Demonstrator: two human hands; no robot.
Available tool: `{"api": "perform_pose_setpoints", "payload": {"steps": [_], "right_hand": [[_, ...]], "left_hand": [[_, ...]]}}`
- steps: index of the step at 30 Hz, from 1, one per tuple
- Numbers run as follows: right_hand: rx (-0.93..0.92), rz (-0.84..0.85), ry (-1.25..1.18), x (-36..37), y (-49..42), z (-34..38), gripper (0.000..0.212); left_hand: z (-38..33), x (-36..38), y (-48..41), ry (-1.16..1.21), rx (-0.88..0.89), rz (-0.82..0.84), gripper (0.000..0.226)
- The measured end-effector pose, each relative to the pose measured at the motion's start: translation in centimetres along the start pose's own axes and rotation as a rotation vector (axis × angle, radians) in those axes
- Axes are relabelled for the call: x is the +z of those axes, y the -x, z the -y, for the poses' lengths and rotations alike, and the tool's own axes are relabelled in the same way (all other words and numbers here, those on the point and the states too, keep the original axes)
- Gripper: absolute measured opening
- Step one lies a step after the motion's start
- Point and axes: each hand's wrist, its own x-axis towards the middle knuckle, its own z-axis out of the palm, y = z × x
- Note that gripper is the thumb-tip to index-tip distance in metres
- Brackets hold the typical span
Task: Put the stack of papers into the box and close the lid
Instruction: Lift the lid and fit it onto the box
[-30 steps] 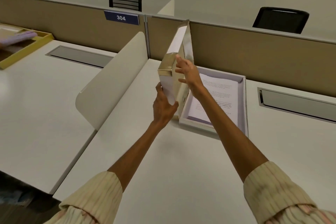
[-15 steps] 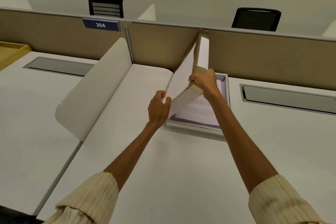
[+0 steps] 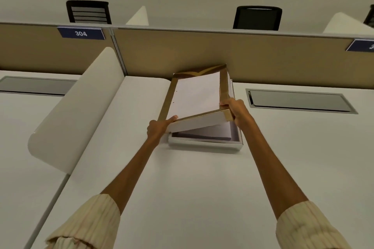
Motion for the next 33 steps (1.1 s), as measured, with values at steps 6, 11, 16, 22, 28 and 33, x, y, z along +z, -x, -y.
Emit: {"api": "perform_pose_setpoints", "payload": {"steps": [6,11,16,22,28,33], "right_hand": [[0.063,-0.130,0.026,-1.8,-1.0,-2.7,0.019],[0.109,-0.125,0.013,-2.3,-0.8,-5.2,0.016],[0.075,-0.156,-0.011,-1.7,-0.5,-6.5,0.016],[0.049,-0.201,0.069,-1.1,-0.1,-7.3,0.027],[-0.007,-0.252,0.088,-1.1,0.3,-7.7,0.037],[-0.021,-0.277,0.090,-0.9,0.4,-7.1,0.038]], "left_hand": [[-1.7,1.6,1.2,-0.235,0.113,-0.050,0.062],[-2.0,2.3,1.8,-0.332,0.101,-0.070,0.065],[-1.4,1.6,2.4,-0.363,0.099,-0.089,0.066],[-1.2,1.2,3.1,-0.340,0.103,-0.084,0.065],[-1.1,1.3,3.2,-0.360,0.123,-0.074,0.065],[-1.0,0.7,3.0,-0.317,0.098,-0.067,0.065]]}}
